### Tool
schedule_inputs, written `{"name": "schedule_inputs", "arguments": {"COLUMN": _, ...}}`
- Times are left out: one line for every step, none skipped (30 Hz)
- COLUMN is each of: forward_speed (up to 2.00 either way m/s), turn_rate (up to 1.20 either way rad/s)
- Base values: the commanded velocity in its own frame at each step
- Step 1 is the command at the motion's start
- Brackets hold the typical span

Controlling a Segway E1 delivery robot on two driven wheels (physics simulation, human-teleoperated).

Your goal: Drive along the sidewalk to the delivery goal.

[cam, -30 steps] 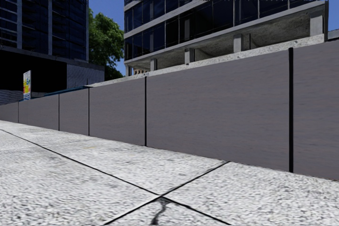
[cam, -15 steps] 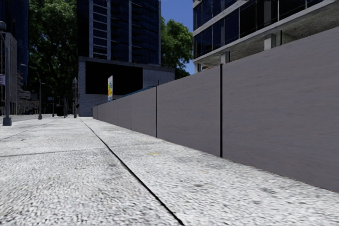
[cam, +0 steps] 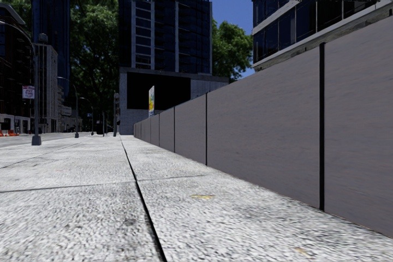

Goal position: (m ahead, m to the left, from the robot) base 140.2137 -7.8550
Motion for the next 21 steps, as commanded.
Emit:
{"name": "schedule_inputs", "arguments": {"forward_speed": 2.00, "turn_rate": 0.62}}
{"name": "schedule_inputs", "arguments": {"forward_speed": 2.00, "turn_rate": 0.64}}
{"name": "schedule_inputs", "arguments": {"forward_speed": 2.00, "turn_rate": 0.64}}
{"name": "schedule_inputs", "arguments": {"forward_speed": 2.00, "turn_rate": 0.66}}
{"name": "schedule_inputs", "arguments": {"forward_speed": 2.00, "turn_rate": 0.66}}
{"name": "schedule_inputs", "arguments": {"forward_speed": 2.00, "turn_rate": 0.66}}
{"name": "schedule_inputs", "arguments": {"forward_speed": 2.00, "turn_rate": 0.66}}
{"name": "schedule_inputs", "arguments": {"forward_speed": 2.00, "turn_rate": 0.66}}
{"name": "schedule_inputs", "arguments": {"forward_speed": 2.00, "turn_rate": 0.66}}
{"name": "schedule_inputs", "arguments": {"forward_speed": 2.00, "turn_rate": 0.62}}
{"name": "schedule_inputs", "arguments": {"forward_speed": 2.00, "turn_rate": 0.62}}
{"name": "schedule_inputs", "arguments": {"forward_speed": 2.00, "turn_rate": 0.45}}
{"name": "schedule_inputs", "arguments": {"forward_speed": 2.00, "turn_rate": 0.33}}
{"name": "schedule_inputs", "arguments": {"forward_speed": 2.00, "turn_rate": 0.28}}
{"name": "schedule_inputs", "arguments": {"forward_speed": 2.00, "turn_rate": 0.28}}
{"name": "schedule_inputs", "arguments": {"forward_speed": 2.00, "turn_rate": 0.19}}
{"name": "schedule_inputs", "arguments": {"forward_speed": 2.00, "turn_rate": 0.14}}
{"name": "schedule_inputs", "arguments": {"forward_speed": 2.00, "turn_rate": 0.12}}
{"name": "schedule_inputs", "arguments": {"forward_speed": 2.00, "turn_rate": 0.12}}
{"name": "schedule_inputs", "arguments": {"forward_speed": 2.00, "turn_rate": 0.10}}
{"name": "schedule_inputs", "arguments": {"forward_speed": 2.00, "turn_rate": 0.10}}
